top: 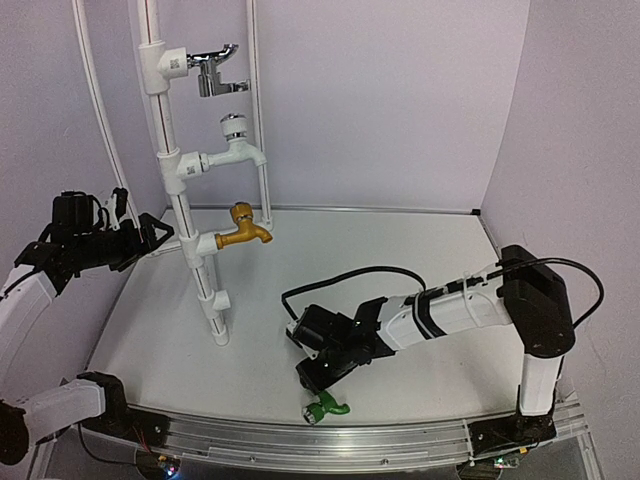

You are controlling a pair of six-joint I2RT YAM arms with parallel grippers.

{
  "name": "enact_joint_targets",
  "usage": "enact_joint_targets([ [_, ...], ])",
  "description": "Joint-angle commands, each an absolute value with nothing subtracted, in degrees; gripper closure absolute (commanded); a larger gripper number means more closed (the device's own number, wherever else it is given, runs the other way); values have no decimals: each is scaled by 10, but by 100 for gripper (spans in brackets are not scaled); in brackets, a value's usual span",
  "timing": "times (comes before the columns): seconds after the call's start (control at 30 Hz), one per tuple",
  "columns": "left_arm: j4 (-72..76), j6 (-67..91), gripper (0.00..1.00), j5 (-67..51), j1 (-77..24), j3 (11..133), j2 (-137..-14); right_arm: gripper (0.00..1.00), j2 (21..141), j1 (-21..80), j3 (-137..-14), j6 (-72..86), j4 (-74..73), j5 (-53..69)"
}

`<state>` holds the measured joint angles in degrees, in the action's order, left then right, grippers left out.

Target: Install the water faucets

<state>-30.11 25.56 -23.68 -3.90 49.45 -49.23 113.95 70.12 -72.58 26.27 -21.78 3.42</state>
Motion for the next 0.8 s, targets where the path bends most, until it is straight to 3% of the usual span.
enact_joint_targets([
  [0.0, -290, 261, 1, -232, -37, 505, -474, 63, 1147, 697, -728, 270, -213, -55],
  [0.2, -259, 257, 1, -280, -38, 516, -457, 82, 1136, 673, -703, 265, -207, -86],
  [0.43, -201, 244, 4, -359, -65, 521, -436, 84, 1101, 604, -660, 253, -181, -86],
  [0.6, -183, 221, 5, -349, -130, 526, -423, 83, 1077, 550, -638, 235, -170, -85],
  [0.77, -170, 191, 1, -320, -133, 517, -366, 82, 1065, 527, -638, 220, -166, -93],
])
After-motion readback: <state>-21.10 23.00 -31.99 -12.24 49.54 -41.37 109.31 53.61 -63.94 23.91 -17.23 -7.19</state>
